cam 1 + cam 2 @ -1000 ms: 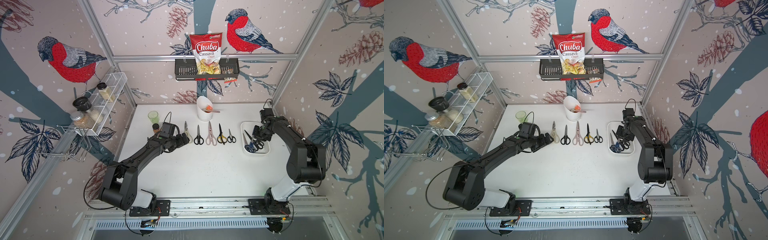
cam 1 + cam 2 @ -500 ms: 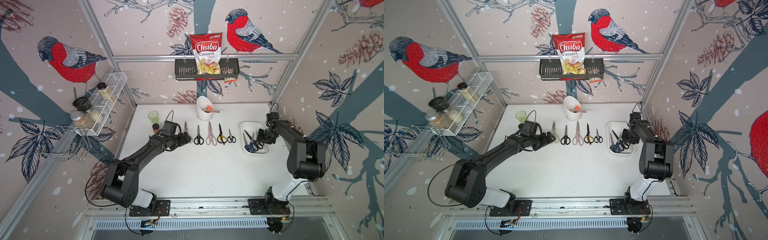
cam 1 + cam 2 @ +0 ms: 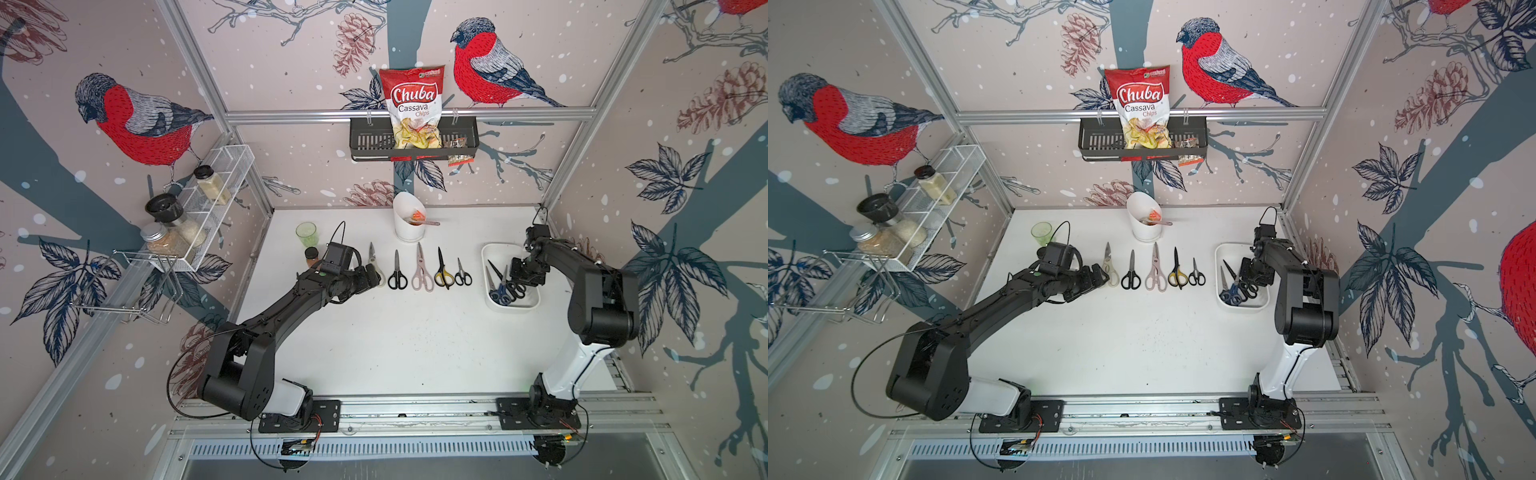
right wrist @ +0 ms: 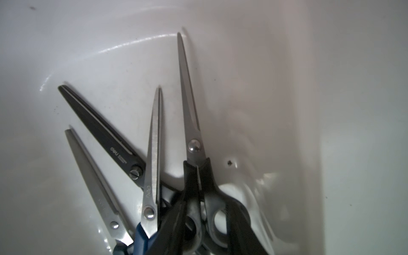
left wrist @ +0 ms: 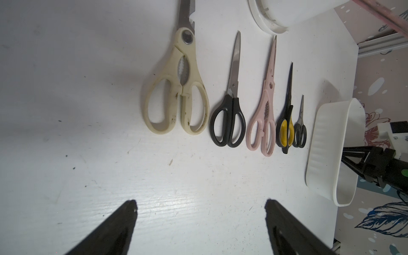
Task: Take the scissors out of the storage box
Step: Pick up the scissors from the storage box.
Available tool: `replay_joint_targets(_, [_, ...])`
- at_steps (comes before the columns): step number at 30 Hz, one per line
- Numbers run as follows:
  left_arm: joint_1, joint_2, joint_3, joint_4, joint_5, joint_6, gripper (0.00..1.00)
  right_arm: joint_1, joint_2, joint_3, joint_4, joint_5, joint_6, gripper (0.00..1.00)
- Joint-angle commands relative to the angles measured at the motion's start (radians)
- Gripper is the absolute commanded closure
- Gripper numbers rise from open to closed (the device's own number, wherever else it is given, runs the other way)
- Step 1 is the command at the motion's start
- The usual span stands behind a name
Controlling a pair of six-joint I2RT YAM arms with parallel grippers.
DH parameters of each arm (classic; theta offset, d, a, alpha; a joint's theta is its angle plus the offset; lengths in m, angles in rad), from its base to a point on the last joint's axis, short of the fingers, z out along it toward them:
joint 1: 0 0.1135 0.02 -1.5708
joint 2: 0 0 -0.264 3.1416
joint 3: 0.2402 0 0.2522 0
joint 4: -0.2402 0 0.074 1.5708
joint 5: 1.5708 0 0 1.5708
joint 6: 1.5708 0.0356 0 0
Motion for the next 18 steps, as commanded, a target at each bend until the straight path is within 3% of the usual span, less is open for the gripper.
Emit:
replay_joint_targets(1, [-0.001,-0.002,-0.003,0.002,-0.003,-0.008,0.06,0.009,0.022,-0.003,-0.008,0.014,0.01,0.65])
replay_joint_targets(18, [-0.001,0.009,0.01,0.002,0.0,-0.012,0.06,0.057,-0.095,-0.037,-0.016,0.073,0.075,0.66])
